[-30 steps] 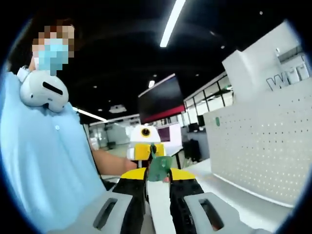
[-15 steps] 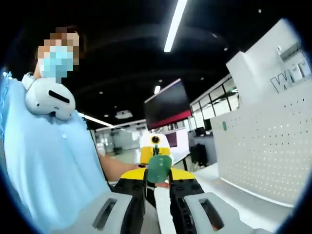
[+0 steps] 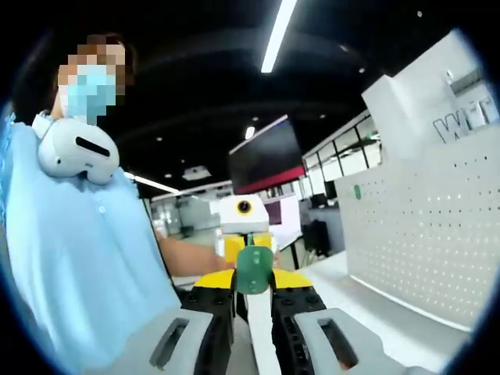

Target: Insert the hook assembly into the mounting plate slot until the hook locks in place.

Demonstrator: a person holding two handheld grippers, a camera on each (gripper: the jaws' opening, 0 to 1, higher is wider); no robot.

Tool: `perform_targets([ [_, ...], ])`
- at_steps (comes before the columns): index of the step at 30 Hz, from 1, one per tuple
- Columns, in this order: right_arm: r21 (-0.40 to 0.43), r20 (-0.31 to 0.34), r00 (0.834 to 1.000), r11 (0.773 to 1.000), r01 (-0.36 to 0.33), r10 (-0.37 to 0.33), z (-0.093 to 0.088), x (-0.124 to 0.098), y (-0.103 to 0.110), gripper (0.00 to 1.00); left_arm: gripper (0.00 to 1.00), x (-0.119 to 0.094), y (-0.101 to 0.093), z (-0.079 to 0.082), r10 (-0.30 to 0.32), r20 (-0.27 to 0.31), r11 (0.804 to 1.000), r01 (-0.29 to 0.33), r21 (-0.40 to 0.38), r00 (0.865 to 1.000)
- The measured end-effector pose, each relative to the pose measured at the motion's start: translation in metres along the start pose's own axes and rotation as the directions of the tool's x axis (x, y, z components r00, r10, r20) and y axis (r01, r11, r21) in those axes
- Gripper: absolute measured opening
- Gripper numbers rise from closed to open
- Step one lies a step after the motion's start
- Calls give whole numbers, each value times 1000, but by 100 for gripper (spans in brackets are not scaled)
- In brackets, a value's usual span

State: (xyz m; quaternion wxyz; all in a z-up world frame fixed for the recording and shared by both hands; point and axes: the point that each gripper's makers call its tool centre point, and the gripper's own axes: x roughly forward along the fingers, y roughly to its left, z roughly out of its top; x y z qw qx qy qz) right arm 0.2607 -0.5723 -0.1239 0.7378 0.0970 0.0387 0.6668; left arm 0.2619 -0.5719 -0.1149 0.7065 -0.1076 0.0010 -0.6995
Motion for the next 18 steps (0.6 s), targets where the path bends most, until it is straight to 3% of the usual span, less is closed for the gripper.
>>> perform_targets([
  [6, -6, -36, 999, 1000, 0, 0, -4, 1, 1, 15, 6, 1, 0, -1, 1, -15, 1000, -1, -6, 1000],
  [11, -23, -78, 997, 1000, 6, -7, -9, 3, 1, 15, 7, 5, -2, -10, 4, -103, 999, 1, 53, 995],
  [18, -36, -117, 993, 999, 4, -8, -15, 5, 1, 15, 6, 7, -2, -16, 14, -140, 998, -5, 68, 990],
])
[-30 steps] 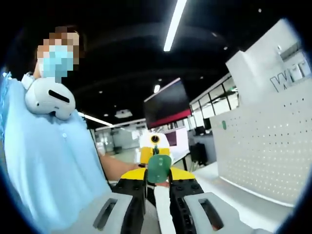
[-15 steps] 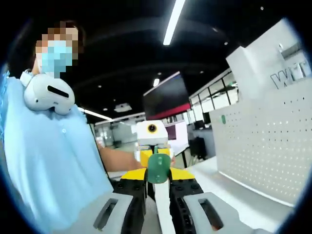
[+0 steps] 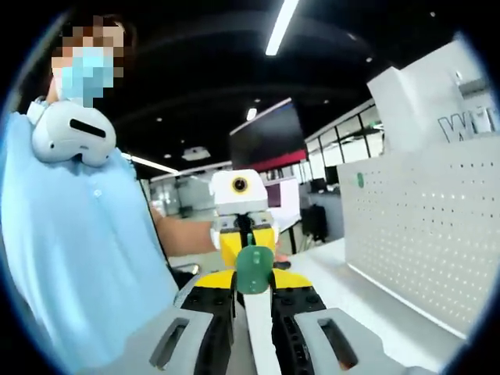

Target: Insert the hook assembly into the mounting plate slot until the hook locks in place.

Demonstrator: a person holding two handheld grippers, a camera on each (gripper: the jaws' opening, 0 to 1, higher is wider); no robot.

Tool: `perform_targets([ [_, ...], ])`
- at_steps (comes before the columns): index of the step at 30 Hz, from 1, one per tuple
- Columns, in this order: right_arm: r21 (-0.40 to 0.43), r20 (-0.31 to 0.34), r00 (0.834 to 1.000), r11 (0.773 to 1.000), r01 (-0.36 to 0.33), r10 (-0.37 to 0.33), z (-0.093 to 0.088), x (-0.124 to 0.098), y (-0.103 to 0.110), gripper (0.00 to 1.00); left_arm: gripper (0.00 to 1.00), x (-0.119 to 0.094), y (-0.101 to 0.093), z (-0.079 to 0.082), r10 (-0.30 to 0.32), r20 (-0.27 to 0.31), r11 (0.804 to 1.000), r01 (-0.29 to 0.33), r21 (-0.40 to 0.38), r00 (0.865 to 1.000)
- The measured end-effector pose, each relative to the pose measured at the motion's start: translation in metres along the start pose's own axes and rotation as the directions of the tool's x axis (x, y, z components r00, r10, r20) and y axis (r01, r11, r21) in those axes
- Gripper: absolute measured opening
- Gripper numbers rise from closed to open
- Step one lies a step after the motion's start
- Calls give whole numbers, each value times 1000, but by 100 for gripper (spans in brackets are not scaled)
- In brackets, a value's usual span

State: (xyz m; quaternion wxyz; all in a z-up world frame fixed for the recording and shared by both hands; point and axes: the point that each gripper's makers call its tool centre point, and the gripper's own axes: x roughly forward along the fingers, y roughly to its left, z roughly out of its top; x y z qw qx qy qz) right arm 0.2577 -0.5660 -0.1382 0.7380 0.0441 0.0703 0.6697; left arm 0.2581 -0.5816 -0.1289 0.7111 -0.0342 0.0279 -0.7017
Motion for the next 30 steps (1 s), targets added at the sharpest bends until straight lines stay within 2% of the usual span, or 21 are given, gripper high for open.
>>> perform_targets([
  [11, -11, -41, 999, 1000, 0, 0, -6, 2, 1, 15, 5, 1, -1, -5, 6, -36, 1000, -5, 28, 999],
  [18, -15, -62, 998, 1000, 2, -3, -9, 2, 1, 15, 4, 1, -1, -8, 6, -51, 1000, -5, 15, 999],
  [26, -28, -82, 997, 1000, 12, -14, -11, 3, -2, 16, 3, -1, 2, -8, 34, -28, 999, -33, 21, 999],
  [30, -38, -101, 994, 999, 38, -42, -14, 5, -7, 25, 3, -2, 5, -7, 51, -14, 998, -51, 23, 999],
])
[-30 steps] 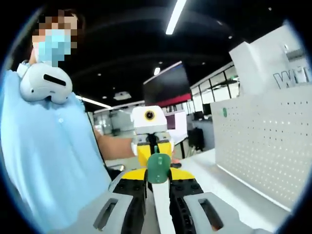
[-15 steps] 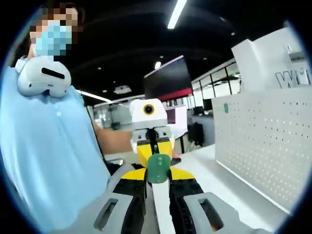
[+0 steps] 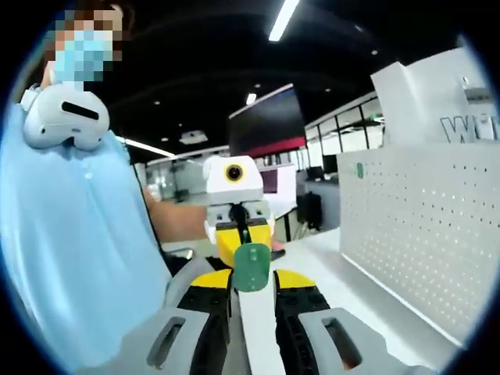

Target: Insert the hook assembly into the mounting plate slot until the hook locks in place.

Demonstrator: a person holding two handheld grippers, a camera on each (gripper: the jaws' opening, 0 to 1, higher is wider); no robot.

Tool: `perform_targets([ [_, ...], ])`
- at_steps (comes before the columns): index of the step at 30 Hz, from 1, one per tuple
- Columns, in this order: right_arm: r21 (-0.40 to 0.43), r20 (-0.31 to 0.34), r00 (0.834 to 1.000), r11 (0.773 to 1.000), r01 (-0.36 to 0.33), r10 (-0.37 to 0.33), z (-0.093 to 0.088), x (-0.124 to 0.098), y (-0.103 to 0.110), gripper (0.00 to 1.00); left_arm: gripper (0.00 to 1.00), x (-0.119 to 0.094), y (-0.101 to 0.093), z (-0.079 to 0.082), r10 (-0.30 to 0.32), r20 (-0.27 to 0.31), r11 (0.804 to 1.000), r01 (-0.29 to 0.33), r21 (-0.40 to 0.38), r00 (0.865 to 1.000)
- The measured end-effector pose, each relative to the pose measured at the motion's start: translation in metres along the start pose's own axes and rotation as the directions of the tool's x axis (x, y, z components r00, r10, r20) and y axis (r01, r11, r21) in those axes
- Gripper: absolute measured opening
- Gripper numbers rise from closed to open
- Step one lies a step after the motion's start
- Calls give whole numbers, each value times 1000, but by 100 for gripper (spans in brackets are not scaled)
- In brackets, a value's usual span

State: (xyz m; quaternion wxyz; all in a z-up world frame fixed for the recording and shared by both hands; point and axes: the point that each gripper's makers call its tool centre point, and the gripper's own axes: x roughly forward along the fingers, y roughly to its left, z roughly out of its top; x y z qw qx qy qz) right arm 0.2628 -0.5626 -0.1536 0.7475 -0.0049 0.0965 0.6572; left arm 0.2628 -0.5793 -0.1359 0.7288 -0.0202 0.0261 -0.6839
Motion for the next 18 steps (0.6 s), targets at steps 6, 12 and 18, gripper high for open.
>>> perform_targets([
  [6, -18, 20, 998, 999, 51, -51, 3, -2, -9, 42, 3, -4, 7, -1, 38, 1, 999, -38, -8, 999],
  [12, -29, 44, 994, 994, 102, -101, 8, -5, -18, 56, 3, -7, 14, -1, 68, -1, 998, -68, -12, 998],
  [18, -42, 64, 986, 986, 158, -156, 11, -8, -28, 74, 3, -8, 21, -2, 101, -6, 995, -101, -19, 995],
])
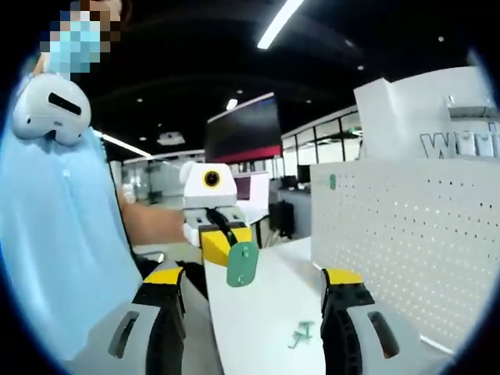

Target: Insert the hook assembly into the mounting plate slot until the hook locks in place.

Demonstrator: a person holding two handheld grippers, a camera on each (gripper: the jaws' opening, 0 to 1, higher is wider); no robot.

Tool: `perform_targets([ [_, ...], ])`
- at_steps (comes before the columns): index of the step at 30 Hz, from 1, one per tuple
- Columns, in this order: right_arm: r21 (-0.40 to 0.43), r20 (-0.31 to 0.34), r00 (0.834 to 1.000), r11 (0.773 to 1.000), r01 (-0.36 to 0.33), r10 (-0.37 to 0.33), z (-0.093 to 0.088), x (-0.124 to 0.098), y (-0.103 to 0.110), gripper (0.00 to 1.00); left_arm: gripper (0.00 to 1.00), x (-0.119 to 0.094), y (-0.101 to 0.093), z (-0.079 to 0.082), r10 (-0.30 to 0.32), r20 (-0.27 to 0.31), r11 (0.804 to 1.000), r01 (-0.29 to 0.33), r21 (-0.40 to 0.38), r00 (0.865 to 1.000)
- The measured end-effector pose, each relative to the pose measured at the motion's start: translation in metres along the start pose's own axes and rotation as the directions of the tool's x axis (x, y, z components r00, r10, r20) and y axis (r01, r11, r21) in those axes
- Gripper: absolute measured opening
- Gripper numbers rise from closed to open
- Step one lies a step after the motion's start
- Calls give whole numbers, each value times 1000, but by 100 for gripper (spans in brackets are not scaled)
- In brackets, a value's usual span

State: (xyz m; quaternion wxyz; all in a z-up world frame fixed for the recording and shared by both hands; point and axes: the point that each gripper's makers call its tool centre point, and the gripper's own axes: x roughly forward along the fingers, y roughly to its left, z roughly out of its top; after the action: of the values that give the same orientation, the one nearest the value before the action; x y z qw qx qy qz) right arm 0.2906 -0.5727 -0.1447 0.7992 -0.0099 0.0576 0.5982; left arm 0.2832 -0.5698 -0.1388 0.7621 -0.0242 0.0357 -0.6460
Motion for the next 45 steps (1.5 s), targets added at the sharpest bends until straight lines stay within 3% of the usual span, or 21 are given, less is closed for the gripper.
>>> perform_targets([
  [8, -16, 32, 996, 997, 82, -81, 5, -4, -15, 91, 3, -1, 10, 1, 47, 0, 999, -47, -3, 999],
  [17, -21, 58, 988, 989, 143, -142, 10, -10, -28, 98, 3, -6, 29, 4, 133, 7, 991, -133, -6, 991],
  [23, -26, 62, 983, 984, 174, -172, 10, -14, -34, 98, 3, -17, 56, 5, 266, 18, 964, -266, -20, 964],
  [30, -23, 70, 980, 982, 187, -185, 12, -17, -37, 98, 3, -37, 86, 3, 399, 20, 916, -398, -39, 917],
  [32, -25, 70, 979, 981, 193, -191, 12, -18, -38, 98, 3, -45, 96, 2, 450, 21, 892, -449, -46, 893],
  [33, -23, 72, 979, 981, 194, -192, 12, -19, -38, 97, 3, -46, 98, 1, 457, 17, 889, -455, -50, 890],
  [42, -18, 71, 977, 979, 203, -201, 11, -19, -39, 97, 3, -78, 135, 5, 626, 27, 780, -625, -40, 780],
  [45, -19, 68, 977, 979, 202, -200, 10, -19, -39, 96, 3, -90, 148, 9, 676, 42, 737, -675, -40, 736],
])
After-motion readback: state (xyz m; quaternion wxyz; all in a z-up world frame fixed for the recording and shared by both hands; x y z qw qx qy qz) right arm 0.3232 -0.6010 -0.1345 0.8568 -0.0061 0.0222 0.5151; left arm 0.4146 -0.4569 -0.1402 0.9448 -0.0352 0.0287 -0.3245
